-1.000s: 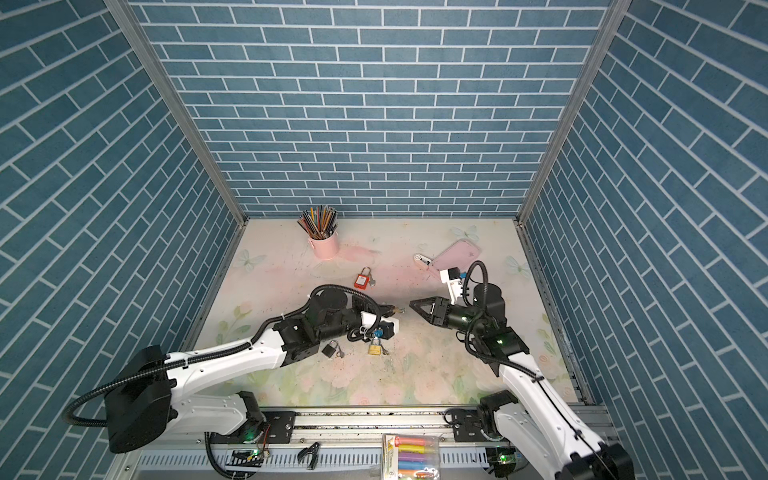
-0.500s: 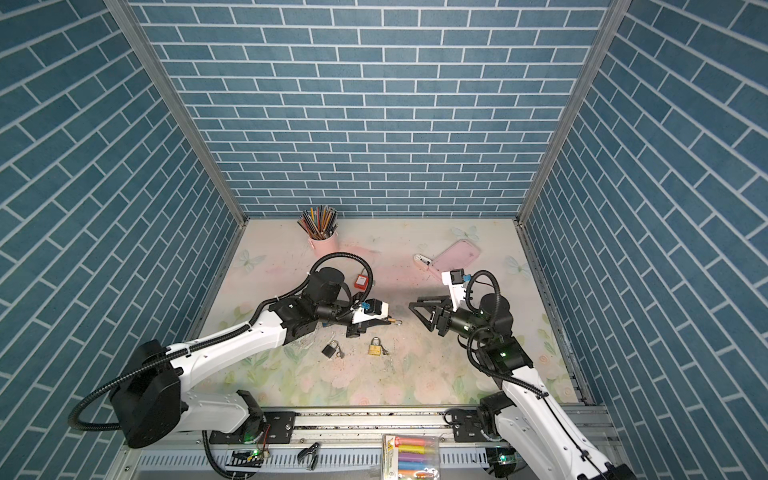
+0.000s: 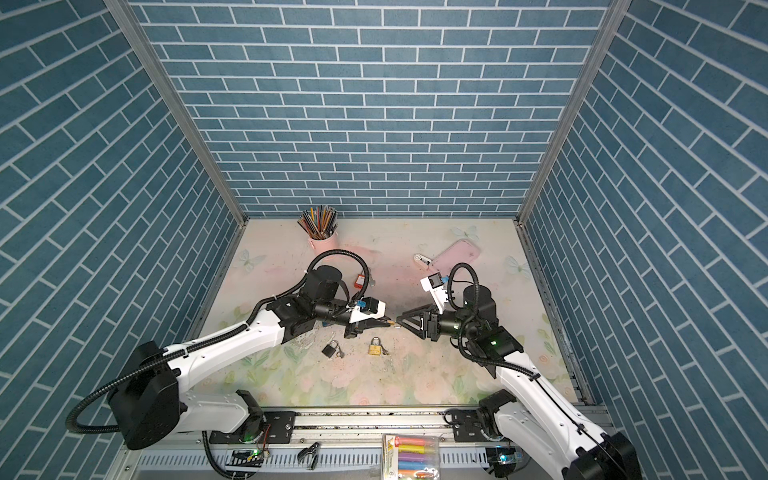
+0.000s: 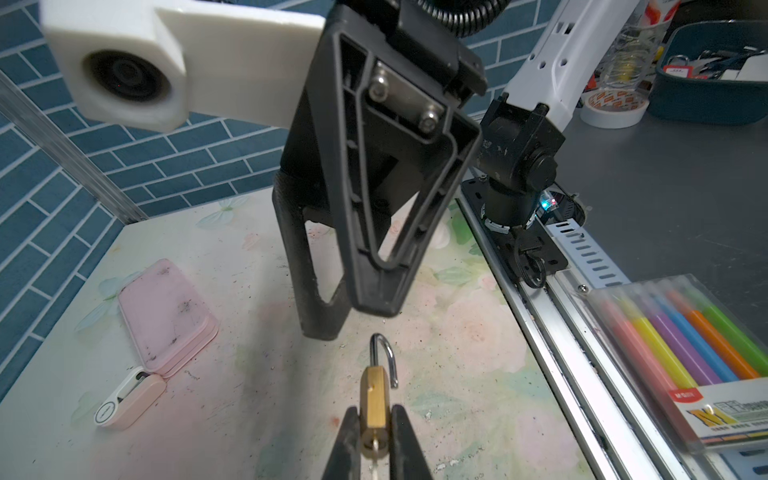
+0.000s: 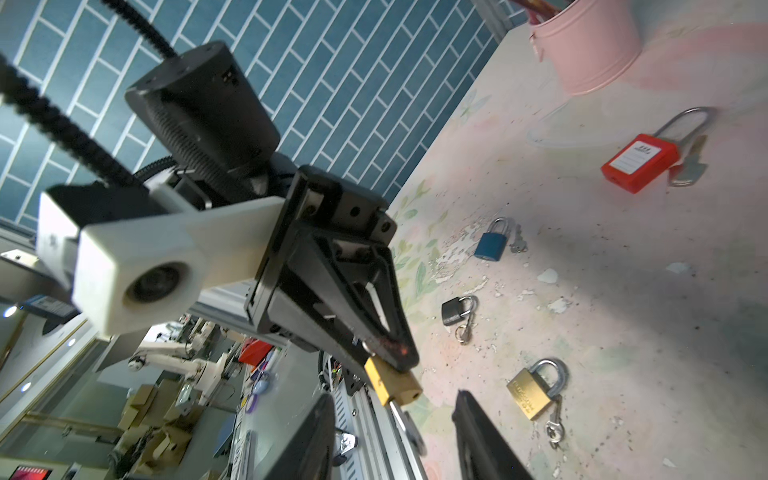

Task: Lock with the key

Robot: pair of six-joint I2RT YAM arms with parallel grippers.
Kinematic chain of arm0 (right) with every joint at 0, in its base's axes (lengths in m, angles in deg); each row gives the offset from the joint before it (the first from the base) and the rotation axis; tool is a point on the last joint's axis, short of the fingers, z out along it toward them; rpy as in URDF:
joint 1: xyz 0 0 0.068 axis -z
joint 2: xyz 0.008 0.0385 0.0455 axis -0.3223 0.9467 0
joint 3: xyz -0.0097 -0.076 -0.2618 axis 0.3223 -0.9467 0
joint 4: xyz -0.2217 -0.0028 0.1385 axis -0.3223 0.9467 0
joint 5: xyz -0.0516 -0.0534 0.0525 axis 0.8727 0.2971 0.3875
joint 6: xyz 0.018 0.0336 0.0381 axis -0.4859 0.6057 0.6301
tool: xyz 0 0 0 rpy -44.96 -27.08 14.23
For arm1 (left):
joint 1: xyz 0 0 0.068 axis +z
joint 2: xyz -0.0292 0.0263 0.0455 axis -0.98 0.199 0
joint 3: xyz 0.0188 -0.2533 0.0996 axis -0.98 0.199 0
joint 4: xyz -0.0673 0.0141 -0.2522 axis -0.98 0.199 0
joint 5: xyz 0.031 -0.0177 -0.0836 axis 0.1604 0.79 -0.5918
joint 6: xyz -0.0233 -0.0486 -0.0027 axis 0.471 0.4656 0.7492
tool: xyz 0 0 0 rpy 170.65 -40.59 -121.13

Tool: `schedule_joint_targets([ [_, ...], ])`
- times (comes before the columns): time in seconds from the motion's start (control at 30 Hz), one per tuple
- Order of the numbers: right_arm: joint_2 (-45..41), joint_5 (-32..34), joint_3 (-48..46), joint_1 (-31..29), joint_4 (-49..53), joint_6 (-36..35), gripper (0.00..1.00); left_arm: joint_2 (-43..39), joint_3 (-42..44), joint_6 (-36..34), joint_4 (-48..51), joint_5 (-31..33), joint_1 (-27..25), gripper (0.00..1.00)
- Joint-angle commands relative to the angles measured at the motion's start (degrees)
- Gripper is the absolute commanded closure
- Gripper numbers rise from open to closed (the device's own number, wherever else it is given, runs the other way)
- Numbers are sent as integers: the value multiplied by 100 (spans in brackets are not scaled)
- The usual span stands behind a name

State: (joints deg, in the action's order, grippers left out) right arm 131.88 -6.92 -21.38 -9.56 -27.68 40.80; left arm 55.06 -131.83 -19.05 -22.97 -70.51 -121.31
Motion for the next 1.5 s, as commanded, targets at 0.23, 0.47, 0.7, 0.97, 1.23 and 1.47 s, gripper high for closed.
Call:
schedule_joint_targets([
  [0.23,283,341,291,-526,558,-975,79,-137,84,610,-429,-934,329,100],
  [0.47,-8,876,389,-554,560,-1309,78,-129,38,670,-279,-1141,363,100],
  [0.7,-315,1033,345,-561,387,-1619,75,-44,-1,742,-223,-1209,374,100],
  [0.97,-89,1104,425,-643,408,-1863,86,62,-153,888,-114,-1328,376,100],
  [1.23,-42,1281,451,-707,439,-2000,100,143,-177,1138,-152,-1328,383,100],
  [1.47,-92,2090,506,-722,689,-2044,100,-166,119,965,-497,-90,296,54],
])
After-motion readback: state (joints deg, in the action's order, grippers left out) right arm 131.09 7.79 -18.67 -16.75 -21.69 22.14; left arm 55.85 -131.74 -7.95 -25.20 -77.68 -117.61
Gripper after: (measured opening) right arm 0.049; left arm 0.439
